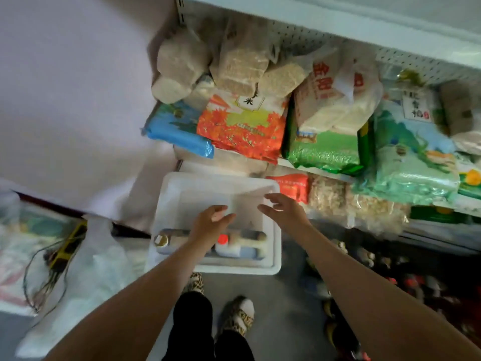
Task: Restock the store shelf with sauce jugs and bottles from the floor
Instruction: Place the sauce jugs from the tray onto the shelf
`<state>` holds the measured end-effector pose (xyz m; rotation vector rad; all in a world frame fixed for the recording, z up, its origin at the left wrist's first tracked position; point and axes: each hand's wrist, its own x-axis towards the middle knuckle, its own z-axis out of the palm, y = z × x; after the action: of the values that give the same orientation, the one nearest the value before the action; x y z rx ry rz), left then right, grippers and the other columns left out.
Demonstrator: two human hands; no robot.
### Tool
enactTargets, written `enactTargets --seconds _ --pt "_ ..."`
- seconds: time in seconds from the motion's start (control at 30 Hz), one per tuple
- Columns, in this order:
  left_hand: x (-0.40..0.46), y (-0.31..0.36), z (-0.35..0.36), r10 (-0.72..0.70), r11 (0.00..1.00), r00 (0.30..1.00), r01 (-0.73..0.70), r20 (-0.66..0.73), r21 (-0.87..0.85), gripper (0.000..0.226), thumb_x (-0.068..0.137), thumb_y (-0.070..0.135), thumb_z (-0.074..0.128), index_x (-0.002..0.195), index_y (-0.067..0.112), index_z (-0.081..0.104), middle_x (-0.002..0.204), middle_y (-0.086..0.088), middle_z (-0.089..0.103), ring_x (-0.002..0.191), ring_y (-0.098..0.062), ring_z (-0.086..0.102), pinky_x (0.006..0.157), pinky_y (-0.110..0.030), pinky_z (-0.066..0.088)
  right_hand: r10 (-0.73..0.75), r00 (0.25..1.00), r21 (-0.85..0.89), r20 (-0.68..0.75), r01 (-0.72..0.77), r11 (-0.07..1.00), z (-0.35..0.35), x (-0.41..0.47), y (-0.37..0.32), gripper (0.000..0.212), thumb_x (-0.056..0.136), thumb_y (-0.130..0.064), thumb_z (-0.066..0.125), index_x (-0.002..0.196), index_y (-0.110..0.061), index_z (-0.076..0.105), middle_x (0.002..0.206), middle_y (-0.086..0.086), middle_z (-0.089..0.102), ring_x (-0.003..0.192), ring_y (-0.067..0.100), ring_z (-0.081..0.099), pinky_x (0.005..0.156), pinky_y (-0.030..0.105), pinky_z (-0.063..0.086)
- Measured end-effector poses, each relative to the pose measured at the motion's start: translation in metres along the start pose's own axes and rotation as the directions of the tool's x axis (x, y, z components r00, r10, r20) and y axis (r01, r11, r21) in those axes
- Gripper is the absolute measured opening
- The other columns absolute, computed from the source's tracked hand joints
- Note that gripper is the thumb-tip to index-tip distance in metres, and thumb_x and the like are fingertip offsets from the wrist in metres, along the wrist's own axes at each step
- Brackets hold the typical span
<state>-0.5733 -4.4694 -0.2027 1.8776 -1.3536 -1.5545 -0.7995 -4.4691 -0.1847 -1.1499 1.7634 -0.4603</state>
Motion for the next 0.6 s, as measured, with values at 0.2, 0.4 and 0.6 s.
enactTargets --seconds 0.2,0.4,0.6 --pt "0.012 -0.055 0.015 0.026 0.878 0.995 -0.07 0.1 0.473 0.07 0.077 0.052 0.078 0.137 0.023 0.057 0.135 -0.009 0.058 0.12 -0.028 0.057 0.093 -0.033 0.042 0.159 0.979 0.0 0.127 -0.161 0.987 0.041 -0.012 0.085 0.057 0.085 -0.05 0.076 0.138 -0.04 0.057 0.138 -0.003 0.057 0.125 0.015 0.054 0.086 0.025 0.048" --pt "0.043 -0.065 0.011 -0.024 0.758 0.966 -0.152 0.259 0.634 0.081 0.071 0.042 0.085 0.143 0.027 0.051 0.135 -0.004 0.058 0.124 -0.028 0.052 0.101 -0.034 0.04 0.165 0.975 0.051 0.147 -0.174 0.983 0.067 -0.002 0.116 0.068 0.08 -0.042 0.083 0.142 -0.04 0.054 0.134 -0.015 0.058 0.127 0.01 0.054 0.098 0.03 0.049" --pt "0.081 -0.065 0.004 -0.055 0.934 0.94 -0.071 0.338 0.35 0.071 0.075 0.024 0.086 0.138 0.013 0.057 0.13 0.0 0.06 0.123 -0.011 0.053 0.097 -0.023 0.041 0.19 0.979 0.111 0.076 -0.198 0.974 0.065 0.02 0.115 0.054 0.087 -0.048 0.074 0.138 -0.049 0.055 0.128 -0.008 0.066 0.114 0.009 0.061 0.068 0.006 0.046"
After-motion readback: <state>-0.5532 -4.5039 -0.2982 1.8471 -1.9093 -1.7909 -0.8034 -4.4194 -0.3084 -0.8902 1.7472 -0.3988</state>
